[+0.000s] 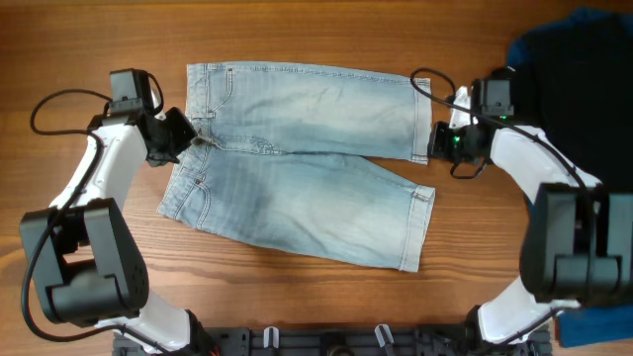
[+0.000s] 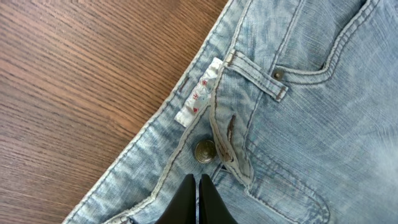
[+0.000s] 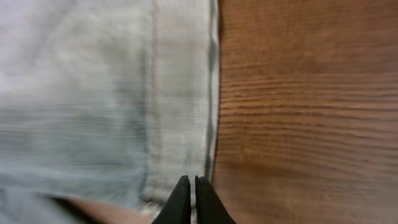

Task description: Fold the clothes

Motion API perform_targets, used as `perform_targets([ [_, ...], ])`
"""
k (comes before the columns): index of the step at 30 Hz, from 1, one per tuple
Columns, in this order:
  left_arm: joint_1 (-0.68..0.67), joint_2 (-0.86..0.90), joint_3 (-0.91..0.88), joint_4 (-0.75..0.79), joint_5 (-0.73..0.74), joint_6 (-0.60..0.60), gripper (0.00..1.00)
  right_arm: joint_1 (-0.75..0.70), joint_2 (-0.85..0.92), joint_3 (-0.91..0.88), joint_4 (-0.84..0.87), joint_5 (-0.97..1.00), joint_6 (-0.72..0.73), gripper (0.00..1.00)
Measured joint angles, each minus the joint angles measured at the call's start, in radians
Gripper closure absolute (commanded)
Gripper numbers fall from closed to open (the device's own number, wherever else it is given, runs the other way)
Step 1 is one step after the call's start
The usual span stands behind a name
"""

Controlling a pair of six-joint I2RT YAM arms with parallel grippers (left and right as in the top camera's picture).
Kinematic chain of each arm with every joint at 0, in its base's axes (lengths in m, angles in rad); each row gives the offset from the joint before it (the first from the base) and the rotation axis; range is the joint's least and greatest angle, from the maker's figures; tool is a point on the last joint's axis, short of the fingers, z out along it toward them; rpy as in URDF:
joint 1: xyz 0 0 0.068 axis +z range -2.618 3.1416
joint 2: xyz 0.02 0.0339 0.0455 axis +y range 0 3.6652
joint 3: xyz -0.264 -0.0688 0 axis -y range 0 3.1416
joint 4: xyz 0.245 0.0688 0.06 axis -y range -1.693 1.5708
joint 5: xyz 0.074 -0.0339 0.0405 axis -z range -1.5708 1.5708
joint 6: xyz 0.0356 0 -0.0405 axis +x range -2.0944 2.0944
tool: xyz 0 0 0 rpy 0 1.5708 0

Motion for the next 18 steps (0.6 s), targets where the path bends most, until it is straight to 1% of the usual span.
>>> perform_targets([
  [4,0.0,0.0,0.0,-0.002,0.0,0.011,0.96,-0.004,0.042,-0.012,0.066,-0.053,-0.002,0.96],
  [8,0.0,0.0,0.0,-0.023,0.0,0.041,0.96,-0.004,0.045,-0.011,0.07,-0.064,-0.004,0.96],
  [12,0.0,0.0,0.0,-0.037,0.0,0.061,0.96,-0.003,0.042,0.012,-0.019,-0.032,-0.004,0.96],
  [15,0.0,0.0,0.0,-0.04,0.0,0.066,0.96,0.0,0.023,0.017,-0.1,0.047,0.0,0.96],
  [18,0.0,0.0,0.0,-0.042,0.0,0.066,0.96,0.0,-0.003,0.018,-0.126,0.102,0.004,0.96],
])
